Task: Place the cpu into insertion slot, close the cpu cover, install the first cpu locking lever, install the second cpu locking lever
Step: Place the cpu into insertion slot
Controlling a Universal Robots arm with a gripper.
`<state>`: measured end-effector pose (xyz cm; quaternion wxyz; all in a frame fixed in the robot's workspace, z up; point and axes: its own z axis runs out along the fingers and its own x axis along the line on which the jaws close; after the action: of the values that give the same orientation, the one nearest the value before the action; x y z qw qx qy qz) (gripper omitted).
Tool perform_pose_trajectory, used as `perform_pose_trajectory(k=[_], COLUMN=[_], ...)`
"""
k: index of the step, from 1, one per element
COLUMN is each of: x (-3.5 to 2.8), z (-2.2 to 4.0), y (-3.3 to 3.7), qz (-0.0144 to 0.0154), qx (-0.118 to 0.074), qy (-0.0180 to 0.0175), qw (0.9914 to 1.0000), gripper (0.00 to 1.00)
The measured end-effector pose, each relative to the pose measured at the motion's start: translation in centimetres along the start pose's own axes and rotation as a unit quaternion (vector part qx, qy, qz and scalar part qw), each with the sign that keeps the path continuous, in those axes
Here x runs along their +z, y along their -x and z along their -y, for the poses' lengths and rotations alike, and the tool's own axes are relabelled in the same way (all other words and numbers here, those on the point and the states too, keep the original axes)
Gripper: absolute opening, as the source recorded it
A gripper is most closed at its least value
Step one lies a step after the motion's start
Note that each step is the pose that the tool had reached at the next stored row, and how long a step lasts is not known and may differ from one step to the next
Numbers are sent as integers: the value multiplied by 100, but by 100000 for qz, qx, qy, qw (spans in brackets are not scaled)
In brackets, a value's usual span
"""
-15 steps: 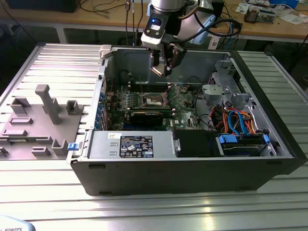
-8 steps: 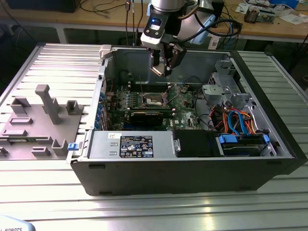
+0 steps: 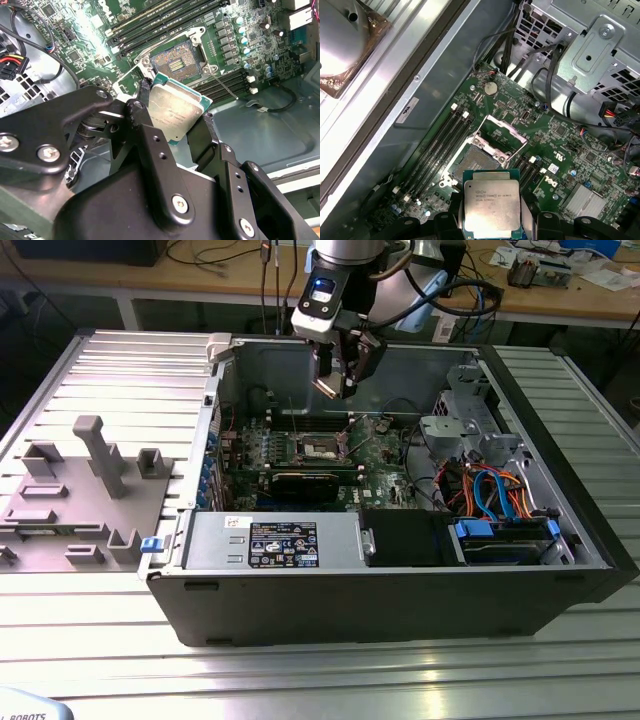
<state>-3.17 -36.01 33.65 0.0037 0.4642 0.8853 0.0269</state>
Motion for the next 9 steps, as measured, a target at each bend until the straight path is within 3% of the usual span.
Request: perform_pose_trajectory(k=[9], x=[0], z=[0], y=[0], qz=[34], qx=[649], qy=[12], qw=[99998], gripper=[54])
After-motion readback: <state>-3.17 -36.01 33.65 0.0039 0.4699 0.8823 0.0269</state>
